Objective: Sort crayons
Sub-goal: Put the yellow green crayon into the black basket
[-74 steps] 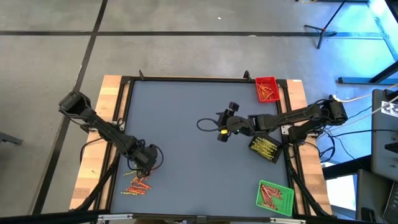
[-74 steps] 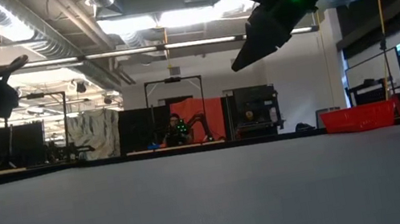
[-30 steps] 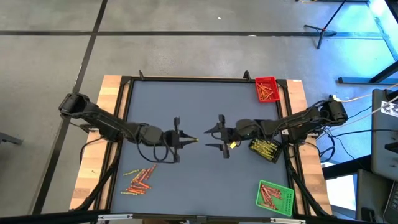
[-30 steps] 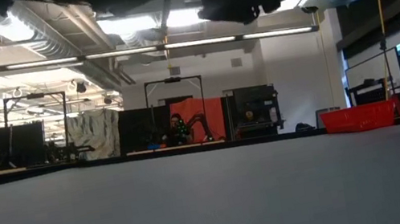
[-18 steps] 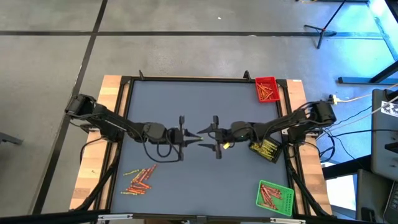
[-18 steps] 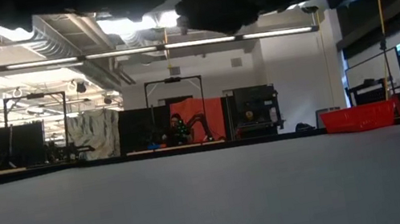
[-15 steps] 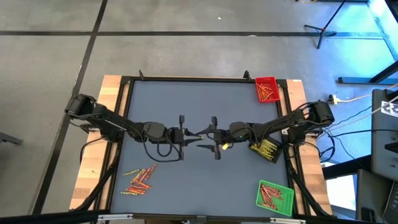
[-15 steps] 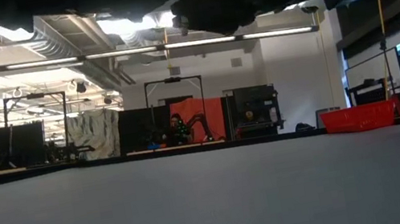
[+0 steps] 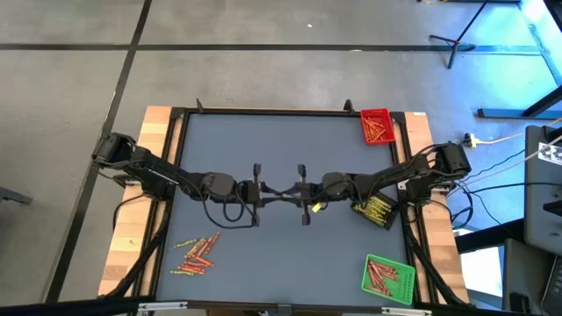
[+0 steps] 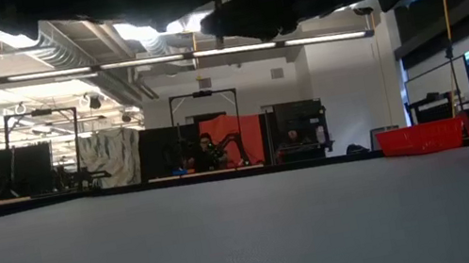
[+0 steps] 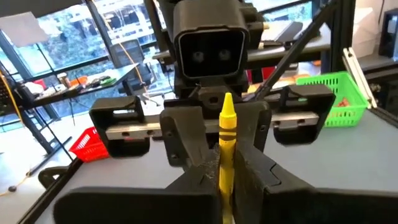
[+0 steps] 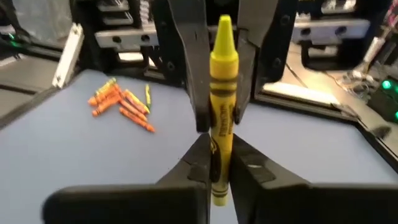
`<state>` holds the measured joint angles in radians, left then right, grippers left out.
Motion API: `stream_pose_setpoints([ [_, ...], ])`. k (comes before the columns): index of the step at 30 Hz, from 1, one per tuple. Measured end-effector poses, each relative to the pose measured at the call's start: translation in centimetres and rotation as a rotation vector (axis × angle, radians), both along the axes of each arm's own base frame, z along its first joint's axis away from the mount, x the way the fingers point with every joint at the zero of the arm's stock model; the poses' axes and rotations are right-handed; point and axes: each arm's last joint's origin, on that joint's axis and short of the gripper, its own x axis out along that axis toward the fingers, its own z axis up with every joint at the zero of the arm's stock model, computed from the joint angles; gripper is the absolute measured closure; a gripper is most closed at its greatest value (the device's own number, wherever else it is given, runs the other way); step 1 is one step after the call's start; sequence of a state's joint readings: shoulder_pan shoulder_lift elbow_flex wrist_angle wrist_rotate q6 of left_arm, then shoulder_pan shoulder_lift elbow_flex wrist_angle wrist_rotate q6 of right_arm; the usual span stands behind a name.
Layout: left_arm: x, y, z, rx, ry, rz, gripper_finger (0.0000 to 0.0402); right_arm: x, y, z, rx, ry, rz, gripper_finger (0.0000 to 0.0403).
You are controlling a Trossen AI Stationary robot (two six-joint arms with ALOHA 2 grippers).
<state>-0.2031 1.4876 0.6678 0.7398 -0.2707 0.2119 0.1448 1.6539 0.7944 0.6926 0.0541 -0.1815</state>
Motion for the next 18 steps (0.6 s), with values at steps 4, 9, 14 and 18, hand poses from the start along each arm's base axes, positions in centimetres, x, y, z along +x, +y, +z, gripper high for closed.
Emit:
stream_pose_setpoints([
  [4,-0.6,-0.2,0.3,0.008,0.039,-0.009,0.035,-0.7,0.2,0.3,-0.018,0.06,-0.034,0.0358],
  [9,-2.2,-1.0,0.7,0.037,0.159,-0.05,0.0301,-2.4,1.1,1.5,-0.033,0.148,-0.071,0.0383],
  [14,-3.4,-1.3,0.6,0.082,0.266,-0.014,0.0287,-5.1,1.7,2.6,0.032,0.312,-0.14,0.0377],
  [18,-3.5,-1.2,0.6,0.095,0.266,0.039,0.0288,-7.4,2.0,3.6,0.122,0.485,-0.213,0.0363],
])
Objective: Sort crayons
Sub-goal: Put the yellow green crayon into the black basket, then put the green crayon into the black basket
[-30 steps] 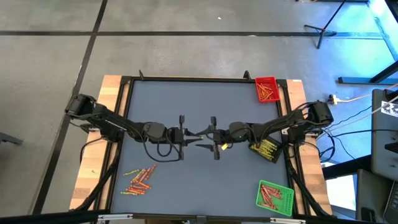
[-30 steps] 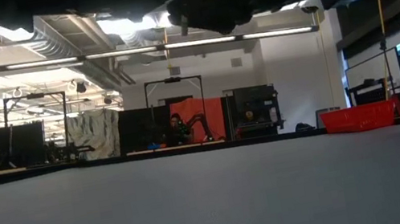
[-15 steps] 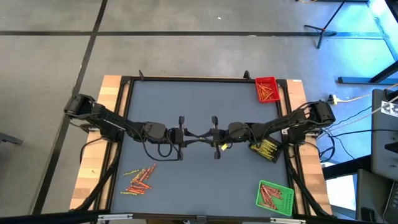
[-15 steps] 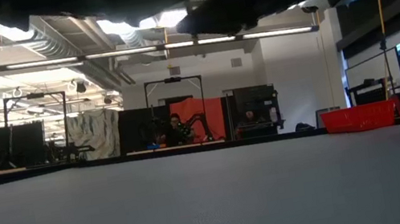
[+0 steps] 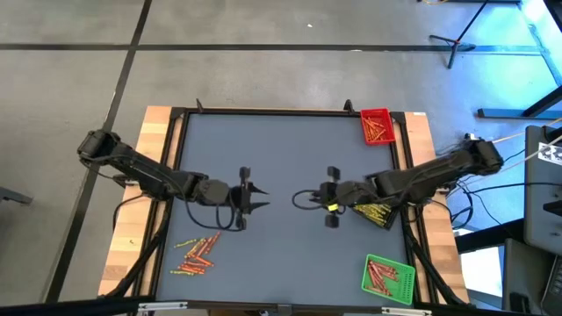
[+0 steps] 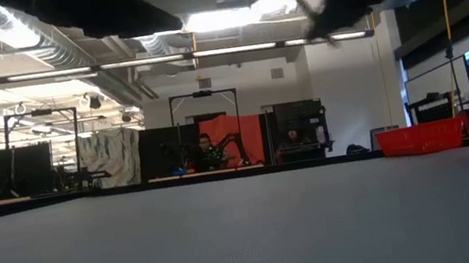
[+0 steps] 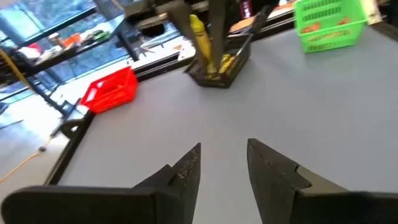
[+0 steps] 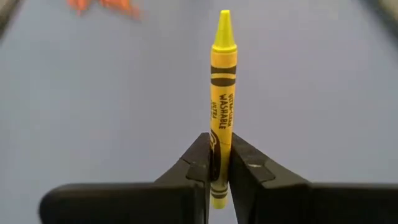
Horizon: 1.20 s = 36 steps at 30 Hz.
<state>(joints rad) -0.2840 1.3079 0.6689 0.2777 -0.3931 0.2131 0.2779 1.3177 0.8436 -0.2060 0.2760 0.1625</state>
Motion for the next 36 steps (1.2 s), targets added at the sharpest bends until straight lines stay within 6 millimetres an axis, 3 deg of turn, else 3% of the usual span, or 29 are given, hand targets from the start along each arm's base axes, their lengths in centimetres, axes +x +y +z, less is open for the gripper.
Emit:
stream_pose_setpoints([
  [10,0.0,0.0,-0.1,0.011,0.006,0.005,0.0286,-6.3,0.4,-1.2,0.198,0.552,-0.357,0.038],
  [13,0.0,0.0,-0.1,0.015,0.006,0.003,0.0286,-7.7,1.0,-1.4,0.226,0.648,-0.452,0.0373],
  [19,0.0,0.0,0.0,0.078,0.01,-0.019,0.0286,-9.8,1.9,-1.8,0.232,0.747,-0.609,0.0375],
  [27,0.2,0.4,0.3,0.077,-0.018,-0.007,0.0286,-11.4,1.7,-5.2,0.237,0.802,-0.728,0.0361],
  [36,0.4,1.1,0.2,0.074,-0.017,0.021,0.0286,-11.6,1.8,-5.1,0.272,0.868,-0.717,0.0272],
])
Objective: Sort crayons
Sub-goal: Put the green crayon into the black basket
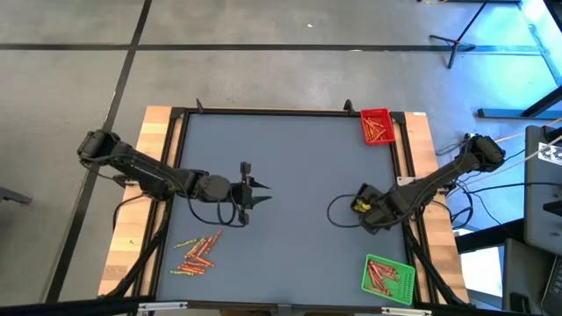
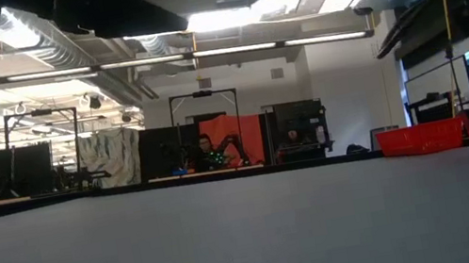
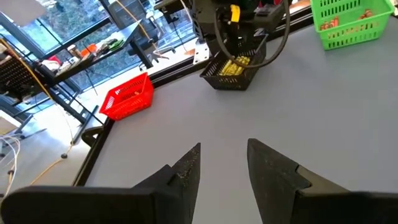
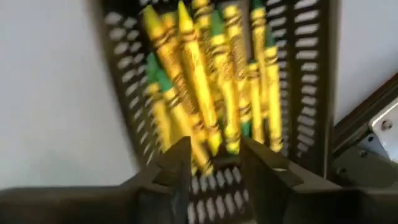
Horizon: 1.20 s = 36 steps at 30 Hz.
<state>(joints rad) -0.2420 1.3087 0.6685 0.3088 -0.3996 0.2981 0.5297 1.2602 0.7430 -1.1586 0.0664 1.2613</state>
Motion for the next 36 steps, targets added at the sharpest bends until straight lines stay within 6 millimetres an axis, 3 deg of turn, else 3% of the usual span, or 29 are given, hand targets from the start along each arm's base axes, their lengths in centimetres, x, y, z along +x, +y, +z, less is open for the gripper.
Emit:
stream_pose_setpoints([
  [3,0.0,0.0,0.0,-0.005,-0.001,0.001,0.0286,0.6,0.4,1.3,0.03,-0.022,0.025,0.0252],
  [6,0.0,0.0,-0.1,-0.05,0.002,0.013,0.0286,1.8,0.7,3.4,-0.045,-0.157,0.101,0.0248],
  [11,-0.1,0.0,-0.2,-0.101,0.009,0.015,0.0286,4.4,0.9,6.1,-0.342,-0.49,0.249,0.0247],
  [16,-0.8,-0.5,-1.7,-0.229,0.153,0.041,0.0286,6.9,1.5,7.6,-0.646,-0.734,0.394,0.0247],
  [21,-2.6,-1.0,-3.9,-0.405,0.445,0.058,0.0286,9.9,1.1,7.9,-0.822,-0.772,0.535,0.0246],
  [28,-5.3,-2.2,-5.5,-0.55,0.738,0.161,0.0289,13.3,-1.6,6.9,-0.766,-0.758,0.675,0.0246],
  [36,-8.4,-5.0,-3.8,-0.662,1.013,0.348,0.029,16.0,-5.7,5.5,-0.733,-0.762,0.647,0.0246],
])
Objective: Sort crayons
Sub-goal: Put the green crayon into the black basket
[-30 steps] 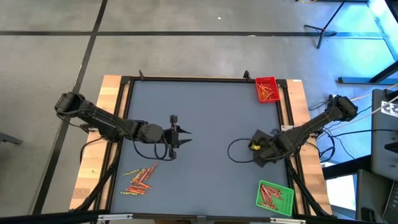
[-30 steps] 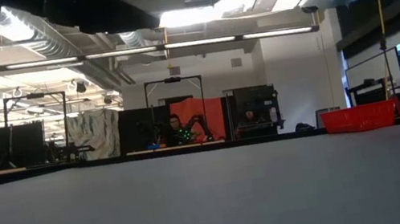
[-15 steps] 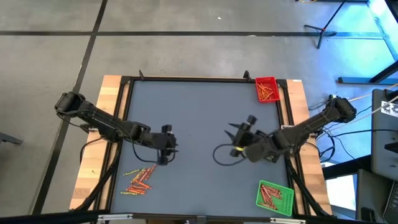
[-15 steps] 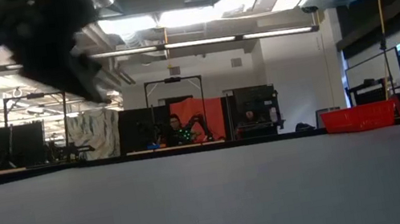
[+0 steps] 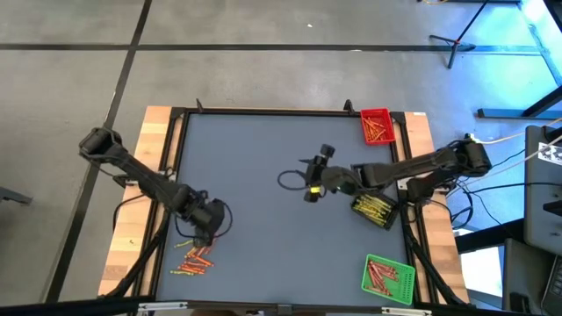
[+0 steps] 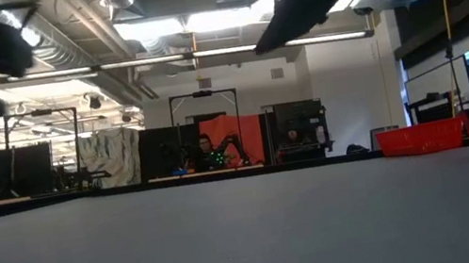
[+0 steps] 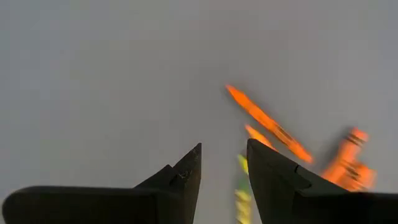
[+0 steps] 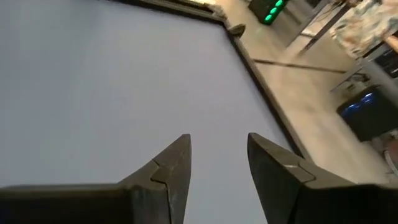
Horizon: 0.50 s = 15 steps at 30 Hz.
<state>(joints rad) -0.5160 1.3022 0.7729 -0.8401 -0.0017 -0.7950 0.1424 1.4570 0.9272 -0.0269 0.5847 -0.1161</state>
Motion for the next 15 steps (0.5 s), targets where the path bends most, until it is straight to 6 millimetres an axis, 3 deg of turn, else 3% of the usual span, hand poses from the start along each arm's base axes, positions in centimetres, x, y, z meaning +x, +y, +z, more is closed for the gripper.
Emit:
stream_pose_setpoints([
  [7,-2.5,-3.1,-0.2,-0.108,0.134,0.121,0.029,0.8,-1.9,-1.1,0.018,0.042,0.019,0.0246],
  [15,-5.3,-4.2,-2.4,-0.099,0.241,0.208,0.029,1.0,-2.1,-0.9,-0.009,0.034,0.043,0.0246],
])
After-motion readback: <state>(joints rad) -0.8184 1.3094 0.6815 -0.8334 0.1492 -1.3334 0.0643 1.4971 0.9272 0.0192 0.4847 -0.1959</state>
